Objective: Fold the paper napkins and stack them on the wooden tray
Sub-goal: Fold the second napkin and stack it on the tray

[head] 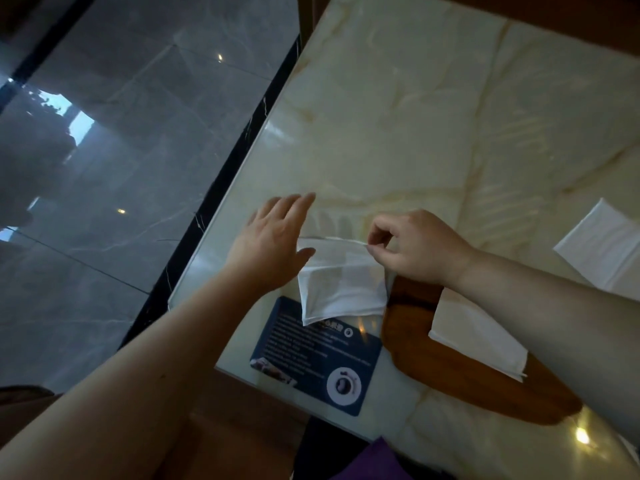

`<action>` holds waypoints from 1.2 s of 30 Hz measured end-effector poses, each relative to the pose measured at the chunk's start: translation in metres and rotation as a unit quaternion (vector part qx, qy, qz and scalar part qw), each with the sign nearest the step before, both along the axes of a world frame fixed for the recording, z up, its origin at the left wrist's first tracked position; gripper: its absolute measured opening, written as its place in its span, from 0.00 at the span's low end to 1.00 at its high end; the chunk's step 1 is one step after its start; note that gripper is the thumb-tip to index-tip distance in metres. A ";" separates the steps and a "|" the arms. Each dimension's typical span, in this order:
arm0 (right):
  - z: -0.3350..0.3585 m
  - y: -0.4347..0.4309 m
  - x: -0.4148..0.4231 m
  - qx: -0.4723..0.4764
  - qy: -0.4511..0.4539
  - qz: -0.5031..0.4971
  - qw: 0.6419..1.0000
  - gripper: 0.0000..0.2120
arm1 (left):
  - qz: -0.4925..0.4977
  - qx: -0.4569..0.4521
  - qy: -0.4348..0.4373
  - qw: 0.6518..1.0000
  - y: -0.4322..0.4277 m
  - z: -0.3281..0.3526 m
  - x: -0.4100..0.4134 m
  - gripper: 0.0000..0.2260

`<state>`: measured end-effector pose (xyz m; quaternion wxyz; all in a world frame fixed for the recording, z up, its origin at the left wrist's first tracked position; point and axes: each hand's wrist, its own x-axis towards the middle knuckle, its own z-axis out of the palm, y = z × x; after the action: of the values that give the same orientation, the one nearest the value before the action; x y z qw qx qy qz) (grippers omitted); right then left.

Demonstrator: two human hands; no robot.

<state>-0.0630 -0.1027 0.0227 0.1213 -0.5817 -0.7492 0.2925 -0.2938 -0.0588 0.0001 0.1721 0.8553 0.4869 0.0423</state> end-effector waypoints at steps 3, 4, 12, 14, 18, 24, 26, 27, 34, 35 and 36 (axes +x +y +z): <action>0.004 -0.012 0.002 0.025 0.009 0.021 0.999 0.02 | -0.064 0.017 0.021 0.998 -0.001 0.007 0.003 0.10; 0.003 -0.015 0.003 0.031 0.007 0.029 0.999 0.02 | -0.086 0.022 0.015 0.996 -0.005 0.008 0.002 0.06; -0.013 -0.045 0.005 0.026 -0.034 0.079 0.996 0.03 | -0.176 0.046 0.003 0.983 -0.049 -0.004 -0.011 0.05; -0.014 -0.047 0.007 0.013 -0.033 0.091 0.995 0.04 | -0.188 0.020 0.009 0.982 -0.054 -0.008 -0.013 0.11; -0.011 -0.043 0.011 -0.034 -0.013 0.080 0.996 0.07 | -0.140 -0.007 -0.051 0.989 -0.052 -0.008 -0.015 0.16; -0.017 -0.017 0.010 -0.035 -0.008 -0.043 0.998 0.05 | 0.021 -0.014 -0.070 0.997 -0.030 -0.017 -0.011 0.07; -0.023 -0.008 0.006 -0.053 -0.027 -0.064 0.996 0.06 | 0.043 -0.030 -0.046 0.998 -0.023 -0.024 -0.008 0.08; -0.026 -0.005 0.003 -0.065 -0.041 -0.065 0.995 0.07 | 0.043 -0.034 -0.034 0.998 -0.021 -0.027 -0.007 0.09; -0.040 -0.002 -0.018 -0.096 -0.141 -0.024 0.985 0.06 | 0.010 -0.029 0.041 0.999 -0.025 -0.038 -0.002 0.16; -0.040 -0.003 -0.018 -0.098 -0.142 -0.021 0.985 0.06 | 0.009 -0.026 0.043 0.999 -0.026 -0.038 -0.003 0.14; -0.040 -0.004 -0.019 -0.098 -0.141 -0.017 0.985 0.05 | 0.005 -0.025 0.046 0.999 -0.026 -0.039 -0.003 0.12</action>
<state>-0.0819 -0.1065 -0.0171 -0.0376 -0.6387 -0.7167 0.2774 -0.2972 -0.0848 -0.0386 0.1704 0.8496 0.4991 -0.0079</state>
